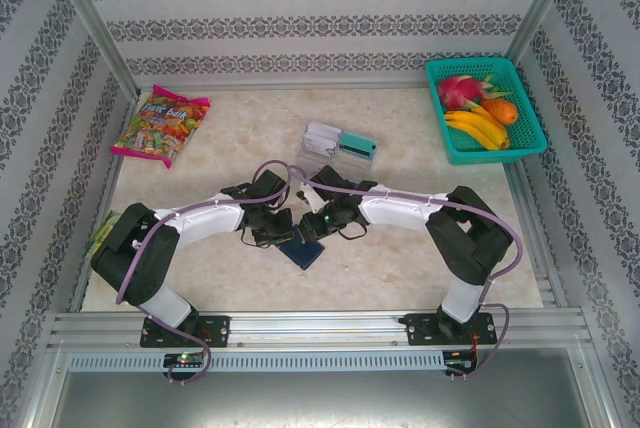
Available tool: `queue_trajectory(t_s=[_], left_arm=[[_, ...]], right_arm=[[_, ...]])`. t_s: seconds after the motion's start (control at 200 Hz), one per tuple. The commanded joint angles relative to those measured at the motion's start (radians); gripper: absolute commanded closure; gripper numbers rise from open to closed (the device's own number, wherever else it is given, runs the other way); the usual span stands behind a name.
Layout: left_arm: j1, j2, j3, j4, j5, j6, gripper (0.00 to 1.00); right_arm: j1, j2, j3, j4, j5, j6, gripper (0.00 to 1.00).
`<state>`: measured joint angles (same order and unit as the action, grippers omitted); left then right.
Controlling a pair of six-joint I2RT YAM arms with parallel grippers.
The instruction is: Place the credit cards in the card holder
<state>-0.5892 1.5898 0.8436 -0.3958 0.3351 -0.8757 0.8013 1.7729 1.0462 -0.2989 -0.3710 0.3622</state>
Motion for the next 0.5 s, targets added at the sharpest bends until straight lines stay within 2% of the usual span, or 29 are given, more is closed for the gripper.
queue_trajectory(t_s=[0.0,0.495], left_arm=[[-0.009,0.032,-0.006,-0.02,-0.039,0.011,1.0],[-0.008,0.027,-0.004,-0.028,-0.043,0.014,1.0]], right_arm=[[0.016,0.02,0.006,-0.029,-0.002,-0.016,0.8],[0.042,0.046,0.015,-0.029,0.026,-0.012,0.8]])
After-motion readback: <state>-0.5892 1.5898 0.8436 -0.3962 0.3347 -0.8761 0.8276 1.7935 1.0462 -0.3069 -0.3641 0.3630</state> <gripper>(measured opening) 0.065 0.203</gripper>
